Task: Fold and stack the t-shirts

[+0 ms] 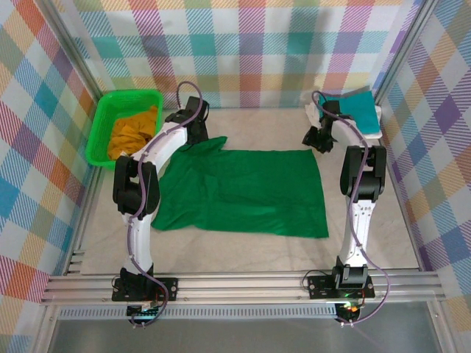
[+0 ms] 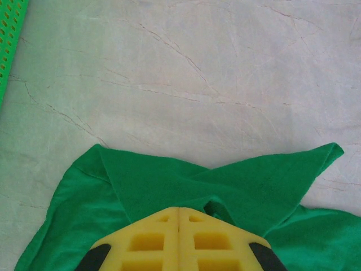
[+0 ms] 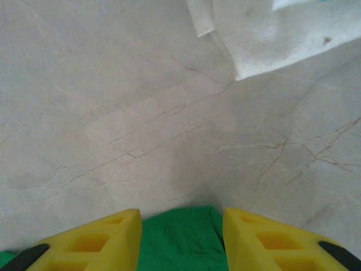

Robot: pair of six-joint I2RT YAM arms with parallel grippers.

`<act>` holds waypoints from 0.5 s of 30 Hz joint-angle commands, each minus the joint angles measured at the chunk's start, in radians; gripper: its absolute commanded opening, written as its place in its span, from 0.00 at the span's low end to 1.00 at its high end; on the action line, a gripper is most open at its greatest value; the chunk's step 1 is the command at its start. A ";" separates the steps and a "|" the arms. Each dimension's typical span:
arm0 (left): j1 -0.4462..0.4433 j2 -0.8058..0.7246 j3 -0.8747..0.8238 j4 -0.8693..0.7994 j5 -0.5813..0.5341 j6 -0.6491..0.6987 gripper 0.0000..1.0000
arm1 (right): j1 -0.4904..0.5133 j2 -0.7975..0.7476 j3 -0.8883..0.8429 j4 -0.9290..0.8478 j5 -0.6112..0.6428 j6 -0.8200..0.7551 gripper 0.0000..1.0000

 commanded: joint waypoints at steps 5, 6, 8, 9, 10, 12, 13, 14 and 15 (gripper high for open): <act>0.001 -0.028 -0.004 -0.021 -0.024 0.010 0.00 | 0.016 0.054 0.043 -0.033 0.017 0.001 0.41; 0.000 -0.028 -0.003 -0.020 -0.025 0.010 0.00 | 0.017 0.059 0.048 -0.039 0.021 0.004 0.40; 0.001 -0.027 0.000 -0.021 -0.026 0.009 0.00 | 0.017 0.071 0.063 -0.050 0.018 0.008 0.37; 0.001 -0.027 0.000 -0.022 -0.026 0.008 0.00 | 0.018 0.074 0.063 -0.051 0.016 0.011 0.33; 0.000 -0.027 0.002 -0.023 -0.028 0.008 0.00 | 0.021 0.072 0.061 -0.049 0.017 0.011 0.30; 0.001 -0.025 0.007 -0.024 -0.032 0.008 0.00 | 0.021 0.066 0.052 -0.049 0.025 0.016 0.27; 0.001 -0.022 0.010 -0.029 -0.033 0.008 0.00 | 0.020 0.059 0.044 -0.045 0.029 0.021 0.25; 0.001 -0.019 0.017 -0.034 -0.034 0.009 0.00 | 0.020 0.050 0.034 -0.038 0.035 0.026 0.21; 0.001 -0.016 0.020 -0.037 -0.036 0.008 0.00 | 0.021 0.043 0.025 -0.031 0.038 0.028 0.18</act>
